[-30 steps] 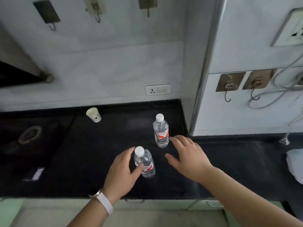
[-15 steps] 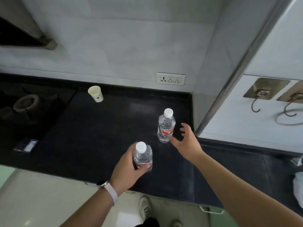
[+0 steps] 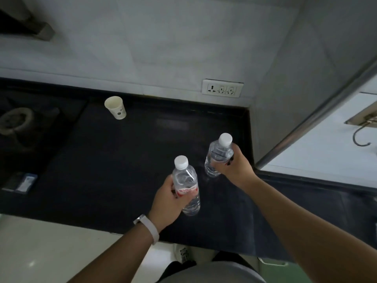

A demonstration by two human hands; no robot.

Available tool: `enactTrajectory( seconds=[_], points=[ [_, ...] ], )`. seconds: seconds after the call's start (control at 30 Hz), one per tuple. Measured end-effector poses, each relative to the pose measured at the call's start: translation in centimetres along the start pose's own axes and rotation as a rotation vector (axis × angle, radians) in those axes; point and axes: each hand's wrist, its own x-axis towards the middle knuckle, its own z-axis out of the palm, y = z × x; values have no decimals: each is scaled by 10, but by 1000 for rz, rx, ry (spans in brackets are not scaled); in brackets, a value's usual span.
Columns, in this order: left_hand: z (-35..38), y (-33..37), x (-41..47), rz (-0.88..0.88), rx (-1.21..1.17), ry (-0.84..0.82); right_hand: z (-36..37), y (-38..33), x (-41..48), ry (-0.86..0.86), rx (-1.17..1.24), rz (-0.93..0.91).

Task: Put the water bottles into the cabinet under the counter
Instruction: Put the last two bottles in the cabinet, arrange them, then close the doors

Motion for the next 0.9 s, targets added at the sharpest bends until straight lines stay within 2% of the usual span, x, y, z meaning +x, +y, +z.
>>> enactTrajectory(
  seconds=[0.17,0.5,0.7,0.9],
  points=[
    [2,4,2,-29,-18,18,2,6,9,-23,41,13],
    [25,30,-28,-69,-55,195,-2,0,25,-150,134,-56],
    [25,39,-70,-121,-86,441,13,-2,11,-358,125,-134],
    [20,32,-126,-168,-211,758,43,-23,-21,-572,112,-261]
  ],
)
